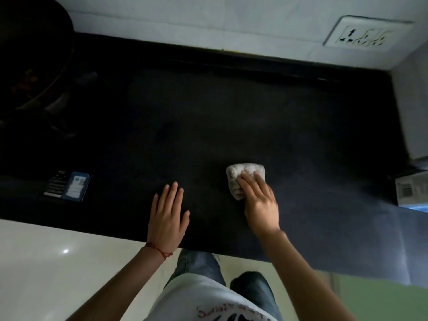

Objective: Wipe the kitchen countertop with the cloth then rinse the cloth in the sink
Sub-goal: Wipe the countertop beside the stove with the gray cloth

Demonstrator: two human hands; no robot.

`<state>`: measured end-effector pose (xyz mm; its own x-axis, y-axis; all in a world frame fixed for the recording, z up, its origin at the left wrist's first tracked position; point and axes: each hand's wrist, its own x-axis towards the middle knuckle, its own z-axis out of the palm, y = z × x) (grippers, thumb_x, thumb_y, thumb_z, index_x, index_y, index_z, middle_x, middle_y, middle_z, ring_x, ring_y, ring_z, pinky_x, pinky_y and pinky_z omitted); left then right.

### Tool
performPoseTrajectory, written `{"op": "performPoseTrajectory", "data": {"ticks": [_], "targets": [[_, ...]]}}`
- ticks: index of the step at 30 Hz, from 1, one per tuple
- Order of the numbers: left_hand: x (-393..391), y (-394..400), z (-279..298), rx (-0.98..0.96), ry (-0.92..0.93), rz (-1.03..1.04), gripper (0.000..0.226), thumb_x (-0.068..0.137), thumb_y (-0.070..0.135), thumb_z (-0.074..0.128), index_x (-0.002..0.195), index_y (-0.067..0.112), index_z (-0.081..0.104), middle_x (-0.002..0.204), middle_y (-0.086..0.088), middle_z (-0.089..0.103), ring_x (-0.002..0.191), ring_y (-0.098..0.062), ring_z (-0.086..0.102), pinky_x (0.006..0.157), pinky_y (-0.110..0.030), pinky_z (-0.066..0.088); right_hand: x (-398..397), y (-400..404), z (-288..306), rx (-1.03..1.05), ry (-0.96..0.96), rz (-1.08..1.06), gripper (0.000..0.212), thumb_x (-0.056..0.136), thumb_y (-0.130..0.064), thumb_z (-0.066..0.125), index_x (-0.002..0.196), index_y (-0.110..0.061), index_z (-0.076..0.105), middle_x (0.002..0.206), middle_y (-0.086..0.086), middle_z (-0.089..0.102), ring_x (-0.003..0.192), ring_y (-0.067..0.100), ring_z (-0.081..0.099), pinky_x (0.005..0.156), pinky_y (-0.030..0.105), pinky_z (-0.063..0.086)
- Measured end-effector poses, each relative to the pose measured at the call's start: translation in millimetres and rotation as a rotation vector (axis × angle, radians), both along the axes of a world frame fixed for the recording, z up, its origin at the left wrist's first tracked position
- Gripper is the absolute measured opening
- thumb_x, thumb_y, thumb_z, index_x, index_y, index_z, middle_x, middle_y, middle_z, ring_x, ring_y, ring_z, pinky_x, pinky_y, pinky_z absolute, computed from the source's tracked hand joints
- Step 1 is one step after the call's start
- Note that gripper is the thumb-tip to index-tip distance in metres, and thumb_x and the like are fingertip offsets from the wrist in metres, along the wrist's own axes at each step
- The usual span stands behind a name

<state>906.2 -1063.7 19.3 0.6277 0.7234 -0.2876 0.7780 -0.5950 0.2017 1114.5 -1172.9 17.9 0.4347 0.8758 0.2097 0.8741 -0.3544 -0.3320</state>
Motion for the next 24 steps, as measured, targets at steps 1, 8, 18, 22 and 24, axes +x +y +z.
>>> {"op": "performPoseTrajectory", "data": {"ticks": [1,8,18,22,24], "targets": [[-0.1,0.6,0.8,0.001,0.004,-0.009,0.067,0.095,0.047,0.007,0.133,0.006,0.043,0.143,-0.015,0.045,0.133,-0.030,0.039,0.107,-0.048,0.030,4.1,-3.4,0.9,-0.014,-0.004,0.038,0.047,0.072,-0.002,0.060,0.117,-0.014,0.062,0.124,0.005,0.064,0.117,0.032,0.058,0.089,0.039,0.051],[9.1,-4.7,13.4,-0.006,-0.093,0.035,0.049,0.085,0.026,0.057,0.127,0.001,0.052,0.141,-0.023,0.044,0.132,-0.041,0.040,0.104,-0.055,0.036,51.2,-55.5,27.5,-0.099,0.281,-0.317,0.054,0.078,0.006,0.053,0.129,-0.012,0.052,0.139,0.009,0.050,0.133,0.032,0.041,0.101,0.047,0.043],[103.9,-101.3,52.9,-0.171,-0.303,-0.265,0.038,0.089,0.020,0.056,0.124,0.005,0.056,0.137,-0.013,0.050,0.130,-0.028,0.043,0.107,-0.035,0.035,28.8,-222.4,71.6,0.458,0.837,-0.676,0.028,0.086,-0.012,0.061,0.112,-0.022,0.063,0.102,-0.019,0.066,0.093,-0.009,0.061,0.076,0.012,0.047],[150.3,-172.1,65.5,-0.245,-0.334,-0.390,0.032,0.090,0.020,0.054,0.119,0.007,0.060,0.125,-0.010,0.058,0.119,-0.025,0.052,0.099,-0.032,0.041,23.1,-319.8,71.4,0.615,0.860,-0.917,0.017,0.084,0.002,0.056,0.087,-0.013,0.062,0.065,-0.018,0.059,0.058,-0.008,0.050,0.054,0.006,0.038],[169.8,-214.4,67.2,-0.322,-0.311,-0.443,0.037,0.088,0.030,0.052,0.114,0.006,0.063,0.118,-0.011,0.063,0.111,-0.026,0.058,0.093,-0.032,0.044,15.6,-370.5,63.1,0.647,0.860,-1.059,0.014,0.084,0.003,0.056,0.082,-0.010,0.062,0.063,-0.010,0.057,0.055,-0.002,0.045,0.050,0.011,0.037]]}}
